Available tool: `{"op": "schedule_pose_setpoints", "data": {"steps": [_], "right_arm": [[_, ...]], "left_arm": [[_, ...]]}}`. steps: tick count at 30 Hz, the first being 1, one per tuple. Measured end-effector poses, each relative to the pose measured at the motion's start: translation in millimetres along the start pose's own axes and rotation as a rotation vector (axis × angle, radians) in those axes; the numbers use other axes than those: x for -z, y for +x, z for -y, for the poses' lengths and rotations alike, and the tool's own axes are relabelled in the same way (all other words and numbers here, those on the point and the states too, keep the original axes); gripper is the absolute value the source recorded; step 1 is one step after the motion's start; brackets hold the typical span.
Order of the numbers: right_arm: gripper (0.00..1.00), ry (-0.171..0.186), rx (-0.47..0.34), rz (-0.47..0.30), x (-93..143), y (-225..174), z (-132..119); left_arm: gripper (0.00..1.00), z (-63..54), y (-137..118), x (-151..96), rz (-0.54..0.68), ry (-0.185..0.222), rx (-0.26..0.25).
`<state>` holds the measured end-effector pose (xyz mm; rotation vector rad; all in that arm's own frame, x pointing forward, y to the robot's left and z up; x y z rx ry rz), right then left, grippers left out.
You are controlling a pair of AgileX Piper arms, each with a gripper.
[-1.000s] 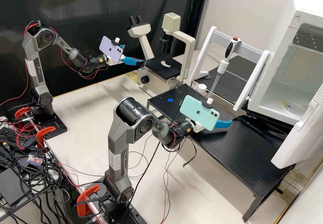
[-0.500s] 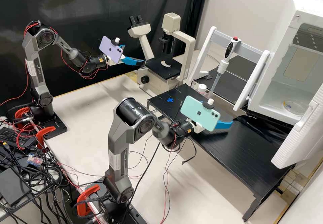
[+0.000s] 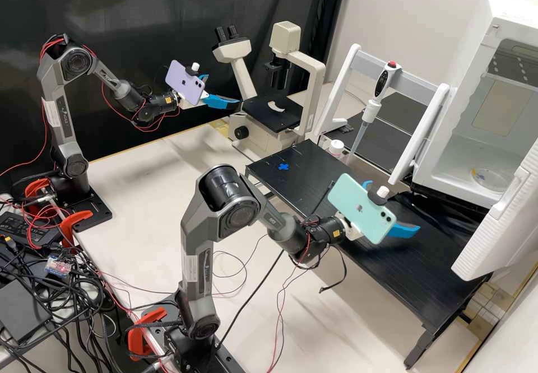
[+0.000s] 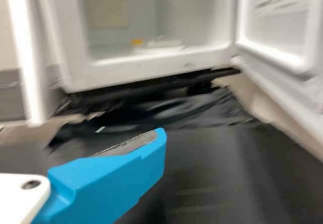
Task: Move the petri dish to the microscope
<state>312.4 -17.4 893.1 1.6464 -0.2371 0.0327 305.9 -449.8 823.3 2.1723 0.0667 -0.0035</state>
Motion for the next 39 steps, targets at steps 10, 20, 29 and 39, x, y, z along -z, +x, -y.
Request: {"op": "schedule_pose_setpoints", "data": {"steps": [10, 20, 29, 39], "right_arm": [[1.0, 0.027, -0.112, 0.04, -2, 54, -32], [1.0, 0.015, -0.165, 0.083, 10, 120, -53], [1.0, -0.035, -0.13, 0.09, 29, 181, -44], [1.0, -0.088, -0.125, 0.117, 25, 226, -40]], "left_arm": [[1.0, 0.0, 0, 0, 0.0, 0.0, 0.0], [1.0, 0.0, 0, 0, 0.0, 0.0, 0.0], [1.0, 0.0, 0, 0, 0.0, 0.0, 0.0], [1.0, 0.0, 0, 0, 0.0, 0.0, 0.0]]}}
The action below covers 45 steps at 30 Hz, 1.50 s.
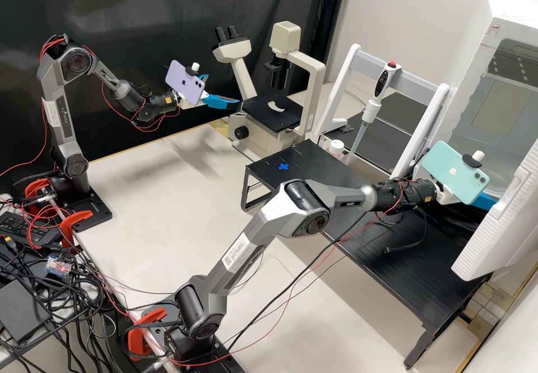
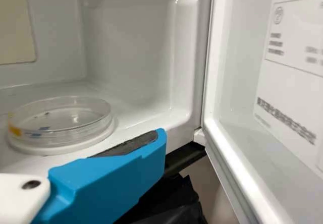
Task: Move the petri dish to the microscope
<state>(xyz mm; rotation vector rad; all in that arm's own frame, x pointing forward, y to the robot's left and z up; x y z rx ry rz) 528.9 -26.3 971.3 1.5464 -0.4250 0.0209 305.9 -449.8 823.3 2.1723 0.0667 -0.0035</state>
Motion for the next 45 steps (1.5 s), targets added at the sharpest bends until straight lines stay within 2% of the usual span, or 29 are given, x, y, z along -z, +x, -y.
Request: {"op": "schedule_pose_setpoints", "data": {"steps": [3, 8, 19, 22, 29, 30, 36, 39, 45], "right_arm": [[1.0, -0.03, -0.007, -0.002, -3, 7, 4], [1.0, -0.046, -0.026, -0.019, -5, 19, 8], [1.0, -0.035, -0.014, -0.031, -5, 30, 10], [1.0, 0.0, 0.0, -0.037, -6, 32, 10], [1.0, 0.006, 0.022, -0.058, -7, 36, 10], [0.0, 0.003, 0.021, -0.062, -7, 37, 9], [0.0, -0.004, 0.043, -0.071, -6, 38, 9], [0.0, -0.02, 0.046, -0.075, -6, 38, 8], [0.0, -0.013, 0.051, -0.081, -5, 38, 8]], "left_arm": [[1.0, 0.0, 0, 0, 0.0, 0.0, 0.0], [1.0, 0.0, 0, 0, 0.0, 0.0, 0.0], [1.0, 0.0, 0, 0, 0.0, 0.0, 0.0], [1.0, 0.0, 0, 0, 0.0, 0.0, 0.0], [1.0, 0.0, 0, 0, 0.0, 0.0, 0.0], [1.0, 0.0, 0, 0, 0.0, 0.0, 0.0], [1.0, 0.0, 0, 0, 0.0, 0.0, 0.0], [1.0, 0.0, 0, 0, 0.0, 0.0, 0.0], [1.0, 0.0, 0, 0, 0.0, 0.0, 0.0]]}}
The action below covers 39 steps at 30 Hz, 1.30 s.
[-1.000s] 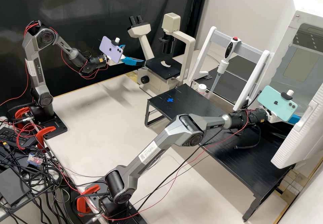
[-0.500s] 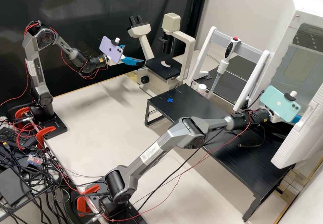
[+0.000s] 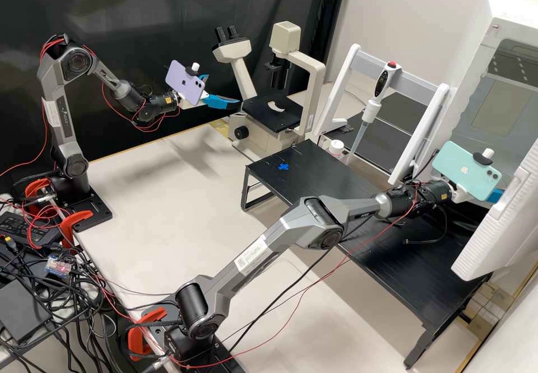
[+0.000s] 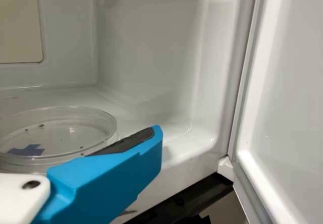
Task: Move the petri dish to the microscope
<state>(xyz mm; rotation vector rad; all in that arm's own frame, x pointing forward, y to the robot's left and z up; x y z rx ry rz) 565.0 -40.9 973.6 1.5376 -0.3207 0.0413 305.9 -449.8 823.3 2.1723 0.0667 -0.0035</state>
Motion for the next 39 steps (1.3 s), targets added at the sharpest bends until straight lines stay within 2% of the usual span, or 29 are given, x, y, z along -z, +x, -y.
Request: {"op": "schedule_pose_setpoints", "data": {"steps": [3, 5, 11, 17, 23, 26, 30, 36, 37, 38, 39], "right_arm": [[0.0, 0.004, 0.005, -0.003, 0, 0, 0], [0.0, 0.026, 0.025, 0.001, 1, 0, 2], [0.0, 0.05, 0.057, 0.016, 0, 0, 2], [0.0, 0.099, 0.063, 0.042, -3, 0, 2], [0.0, 0.119, 0.054, 0.062, -6, 0, 0], [0.0, 0.119, 0.059, 0.081, -9, 0, 0], [0.0, 0.091, 0.052, 0.099, -13, 0, -4], [0.0, 0.081, 0.044, 0.127, -19, -1, -8], [0.0, 0.067, 0.044, 0.128, -19, -1, -8], [0.0, 0.076, 0.051, 0.132, -20, -1, -8], [0.0, 0.062, 0.053, 0.136, -21, -1, -9]], "left_arm": [[1.0, 0.0, 0, 0, 0.0, 0.0, 0.0], [1.0, 0.0, 0, 0, 0.0, 0.0, 0.0], [1.0, 0.0, 0, 0, 0.0, 0.0, 0.0], [1.0, 0.0, 0, 0, 0.0, 0.0, 0.0], [1.0, 0.0, 0, 0, 0.0, 0.0, 0.0], [1.0, 0.0, 0, 0, 0.0, 0.0, 0.0], [1.0, 0.0, 0, 0, 0.0, 0.0, 0.0], [1.0, 0.0, 0, 0, 0.0, 0.0, 0.0], [1.0, 0.0, 0, 0, 0.0, 0.0, 0.0], [1.0, 0.0, 0, 0, 0.0, 0.0, 0.0], [1.0, 0.0, 0, 0, 0.0, 0.0, 0.0]]}}
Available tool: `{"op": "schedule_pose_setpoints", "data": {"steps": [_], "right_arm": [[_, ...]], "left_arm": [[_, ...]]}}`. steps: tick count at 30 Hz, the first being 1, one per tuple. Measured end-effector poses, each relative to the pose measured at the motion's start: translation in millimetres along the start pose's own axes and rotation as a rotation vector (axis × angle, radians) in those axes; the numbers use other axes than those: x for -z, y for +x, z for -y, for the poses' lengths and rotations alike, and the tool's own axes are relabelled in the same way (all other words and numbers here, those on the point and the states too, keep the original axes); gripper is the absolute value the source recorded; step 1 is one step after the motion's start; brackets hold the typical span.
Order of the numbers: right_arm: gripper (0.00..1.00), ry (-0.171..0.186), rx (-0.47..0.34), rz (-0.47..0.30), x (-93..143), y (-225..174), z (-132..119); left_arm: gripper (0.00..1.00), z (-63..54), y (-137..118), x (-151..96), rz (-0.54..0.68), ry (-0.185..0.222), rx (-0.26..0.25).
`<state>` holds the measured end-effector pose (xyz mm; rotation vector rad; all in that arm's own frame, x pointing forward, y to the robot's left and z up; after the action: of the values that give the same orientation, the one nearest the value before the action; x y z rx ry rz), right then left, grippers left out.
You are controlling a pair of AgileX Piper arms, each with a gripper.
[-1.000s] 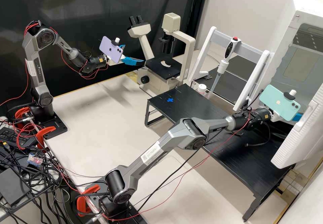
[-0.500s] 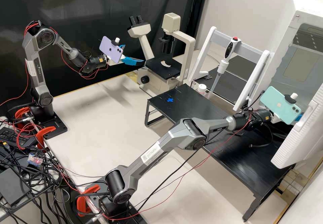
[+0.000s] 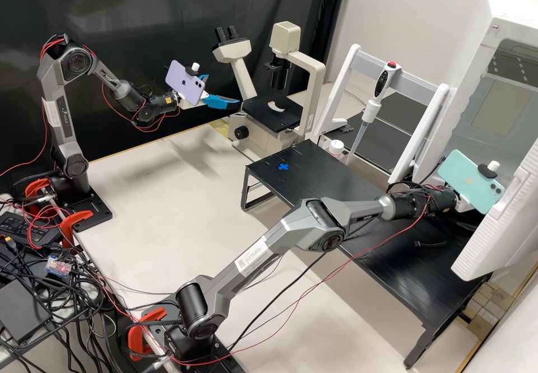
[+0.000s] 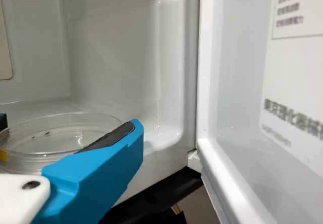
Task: Move the petri dish to the microscope
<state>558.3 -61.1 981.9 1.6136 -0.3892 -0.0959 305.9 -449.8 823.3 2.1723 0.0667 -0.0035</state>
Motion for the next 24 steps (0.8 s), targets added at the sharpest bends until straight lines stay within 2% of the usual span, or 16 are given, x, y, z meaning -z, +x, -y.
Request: {"op": "schedule_pose_setpoints", "data": {"steps": [1, 3, 5, 15, 18, 21, 24], "right_arm": [[0.0, 0.02, 0.005, 0.005, -1, 0, 0], [0.0, -0.001, 0.019, 0.008, -2, -1, -1], [0.0, 0.015, 0.036, 0.005, -2, -2, -2], [0.0, 0.039, 0.101, -0.036, -6, -10, -13], [0.0, 0.033, 0.127, -0.044, -7, -17, -16], [0.0, 0.056, 0.157, -0.054, -5, -29, -20], [0.0, 0.055, 0.184, -0.063, -2, -42, -25]], "left_arm": [[1.0, 0.0, 0, 0, 0.0, 0.0, 0.0], [1.0, 0.0, 0, 0, 0.0, 0.0, 0.0], [1.0, 0.0, 0, 0, 0.0, 0.0, 0.0], [1.0, 0.0, 0, 0, 0.0, 0.0, 0.0], [1.0, 0.0, 0, 0, 0.0, 0.0, 0.0], [1.0, 0.0, 0, 0, 0.0, 0.0, 0.0], [1.0, 0.0, 0, 0, 0.0, 0.0, 0.0]]}}
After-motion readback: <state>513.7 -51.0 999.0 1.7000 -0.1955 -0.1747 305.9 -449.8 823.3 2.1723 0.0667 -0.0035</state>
